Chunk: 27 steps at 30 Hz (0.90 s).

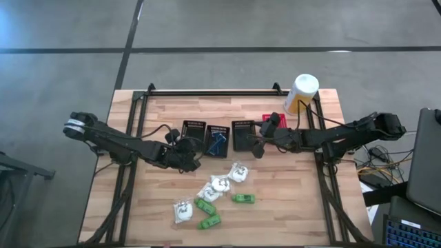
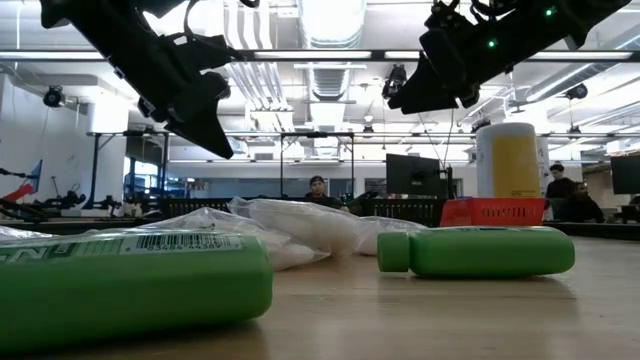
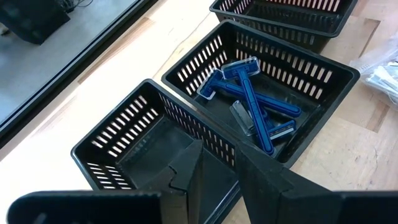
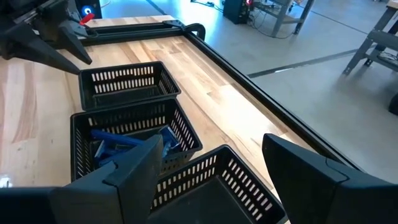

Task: Pick & Place Travel size toiletries
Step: Put the bottom left vanity pack into the left black bin

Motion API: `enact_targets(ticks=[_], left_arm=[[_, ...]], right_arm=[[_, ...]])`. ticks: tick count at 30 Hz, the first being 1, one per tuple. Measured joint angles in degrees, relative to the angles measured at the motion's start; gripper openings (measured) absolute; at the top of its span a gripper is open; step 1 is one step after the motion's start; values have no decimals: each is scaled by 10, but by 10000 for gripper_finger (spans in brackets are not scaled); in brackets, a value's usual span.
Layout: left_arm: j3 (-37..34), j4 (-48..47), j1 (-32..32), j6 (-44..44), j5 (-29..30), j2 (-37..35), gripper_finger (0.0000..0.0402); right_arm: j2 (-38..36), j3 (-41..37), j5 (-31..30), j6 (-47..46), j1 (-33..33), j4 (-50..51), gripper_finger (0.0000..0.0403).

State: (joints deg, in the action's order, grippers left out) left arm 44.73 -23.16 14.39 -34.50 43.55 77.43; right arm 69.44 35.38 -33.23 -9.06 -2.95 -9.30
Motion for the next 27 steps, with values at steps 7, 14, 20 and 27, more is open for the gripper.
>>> enact_targets(ticks=[7,14,20,27], left_arm=[[0,0,0,0,0,0,99],[0,0,0,0,0,0,99],[0,0,0,0,0,0,99],[0,0,0,0,0,0,99]], right_arm=[[0,0,0,-9,0,0,291],[0,0,0,-13,0,0,314],[0,0,0,-15,0,0,330],[0,0,0,-28,0,1,344]])
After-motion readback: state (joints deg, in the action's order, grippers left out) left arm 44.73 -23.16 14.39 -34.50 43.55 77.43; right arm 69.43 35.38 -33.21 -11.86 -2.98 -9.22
